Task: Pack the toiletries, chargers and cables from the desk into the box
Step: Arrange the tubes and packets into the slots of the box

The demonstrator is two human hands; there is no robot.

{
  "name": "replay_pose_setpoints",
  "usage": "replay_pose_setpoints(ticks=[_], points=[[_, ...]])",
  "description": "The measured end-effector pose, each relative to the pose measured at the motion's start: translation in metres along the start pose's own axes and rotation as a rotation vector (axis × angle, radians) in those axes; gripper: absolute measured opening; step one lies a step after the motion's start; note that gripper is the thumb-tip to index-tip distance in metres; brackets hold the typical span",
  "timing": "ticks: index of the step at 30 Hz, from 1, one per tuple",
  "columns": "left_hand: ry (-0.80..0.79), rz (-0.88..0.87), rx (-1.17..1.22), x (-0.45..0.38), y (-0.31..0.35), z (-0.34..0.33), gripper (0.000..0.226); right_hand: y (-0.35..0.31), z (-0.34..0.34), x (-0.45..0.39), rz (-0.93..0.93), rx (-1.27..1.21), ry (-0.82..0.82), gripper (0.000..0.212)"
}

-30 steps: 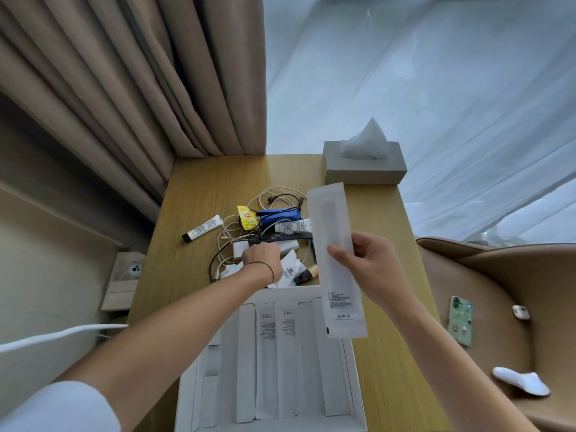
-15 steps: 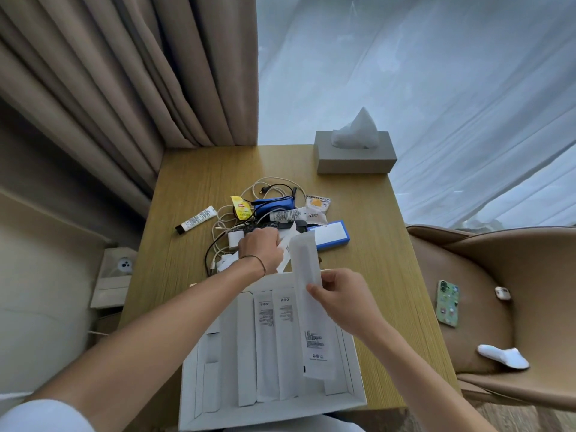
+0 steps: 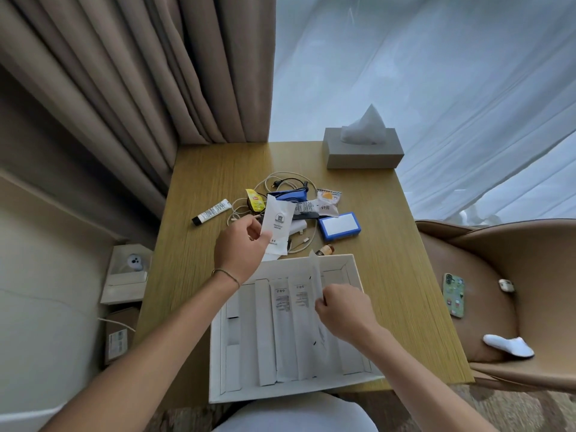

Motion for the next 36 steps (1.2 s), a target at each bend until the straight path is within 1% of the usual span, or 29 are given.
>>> replay_pose_setpoints(ticks=[3,6,9,12,15,18,21,25,27,30,33,36], points=[[0.010,-0.007,0.045,0.013,-0.004,0.009,0.023,-0.003,-0.005,-0.003,-0.021,0.044,-0.079,0.029],[0.007,-0.009,0.059,0.023,-0.007,0.015,0.019,-0.009,-0.005,-0.008,-0.067,0.078,-0.172,0.014],[0.006,-0.016,0.064,0.032,-0.008,0.019,0.019,-0.011,-0.013,-0.017,-0.141,0.068,-0.266,0.027],[-0.003,-0.019,0.068,0.040,-0.008,0.020,0.019,-0.006,-0.026,-0.024,-0.215,0.093,-0.310,0.033],[-0.023,-0.020,0.071,0.047,-0.011,0.019,0.017,0.001,-0.037,-0.029,-0.261,0.177,-0.245,0.031],[-0.027,-0.016,0.072,0.053,-0.015,0.019,0.018,-0.001,-0.045,-0.029,-0.257,0.312,-0.163,0.024],[-0.042,0.002,0.071,0.058,-0.021,0.017,0.021,-0.004,-0.056,-0.032,-0.224,0.422,-0.153,0.021],[-0.074,0.019,0.061,0.064,-0.027,0.011,0.022,-0.011,-0.062,-0.041,-0.172,0.491,-0.114,0.025],[-0.103,0.024,0.064,0.067,-0.030,0.006,0.022,-0.016,-0.068,-0.043,-0.153,0.516,-0.122,0.025],[-0.139,0.049,0.064,0.072,-0.035,-0.002,0.023,-0.019,-0.077,-0.043,-0.152,0.518,-0.178,0.020],[-0.164,0.074,0.051,0.076,-0.041,-0.009,0.023,-0.019,-0.084,-0.041,-0.110,0.567,-0.232,0.018],[-0.192,0.106,0.046,0.080,-0.046,-0.015,0.024,-0.017,-0.084,-0.044,-0.043,0.550,-0.202,0.023]])
Point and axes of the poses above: each hand's wrist, its own x-axis away from the middle knuckle, its own z-axis out of the back of the hand, y = z × x, the point moved 7 cm from there along -x, towards the middle knuckle, and after that the axes turned 8 degrees about -y, right-handed, at the moved point
